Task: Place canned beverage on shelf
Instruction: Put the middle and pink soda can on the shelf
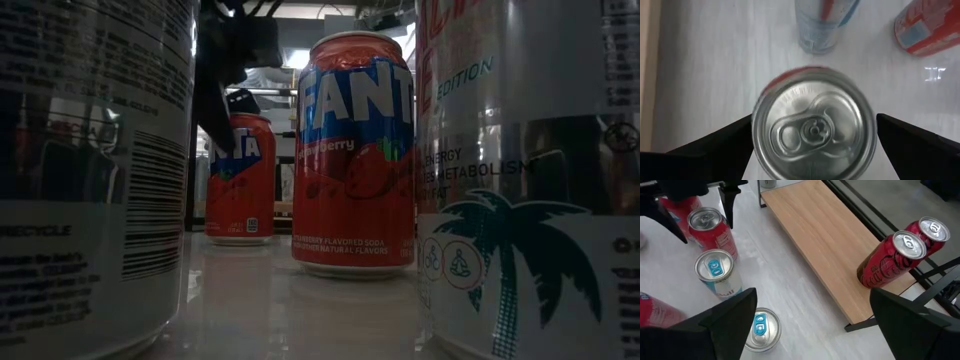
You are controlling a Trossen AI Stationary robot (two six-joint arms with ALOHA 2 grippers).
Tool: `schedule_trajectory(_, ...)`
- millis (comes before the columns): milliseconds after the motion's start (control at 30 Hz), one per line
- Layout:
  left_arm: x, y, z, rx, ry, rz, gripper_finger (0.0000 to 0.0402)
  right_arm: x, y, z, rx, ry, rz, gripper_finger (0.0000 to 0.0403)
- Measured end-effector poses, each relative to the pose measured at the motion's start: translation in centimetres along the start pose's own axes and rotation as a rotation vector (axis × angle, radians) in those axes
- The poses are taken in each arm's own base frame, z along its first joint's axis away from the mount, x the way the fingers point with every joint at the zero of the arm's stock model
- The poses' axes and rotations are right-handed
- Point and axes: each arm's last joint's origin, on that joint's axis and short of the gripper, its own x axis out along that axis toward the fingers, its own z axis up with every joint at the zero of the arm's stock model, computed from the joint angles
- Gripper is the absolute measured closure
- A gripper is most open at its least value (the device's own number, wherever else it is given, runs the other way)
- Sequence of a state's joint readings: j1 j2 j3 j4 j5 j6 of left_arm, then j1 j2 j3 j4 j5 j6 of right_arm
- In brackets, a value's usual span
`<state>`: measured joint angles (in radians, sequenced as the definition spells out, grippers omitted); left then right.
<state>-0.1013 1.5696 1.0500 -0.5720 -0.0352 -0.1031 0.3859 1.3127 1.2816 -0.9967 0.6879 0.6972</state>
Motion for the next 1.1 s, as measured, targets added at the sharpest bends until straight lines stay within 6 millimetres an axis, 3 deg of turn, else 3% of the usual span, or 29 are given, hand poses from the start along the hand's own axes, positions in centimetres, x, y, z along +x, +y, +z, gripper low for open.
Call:
schedule_trajectory(400,0.12,0.02,0.06,-0.001,-0.005,0.011,0.0013,0.02,0.02,-0.01,-0.001,0.001,0.0,0.0026)
schedule_trajectory(867,0.11,0.06,0.07,-0.079,-0.008,0.028,0.012,0.02,0.02,0.0,0.0,0.0,0.0,0.0026)
schedule_trajectory(1100,0.11,0.22,0.1,-0.221,-0.022,0.075,0.0126,0.02,0.02,0.0,-0.001,0.0,0.0,0.0026)
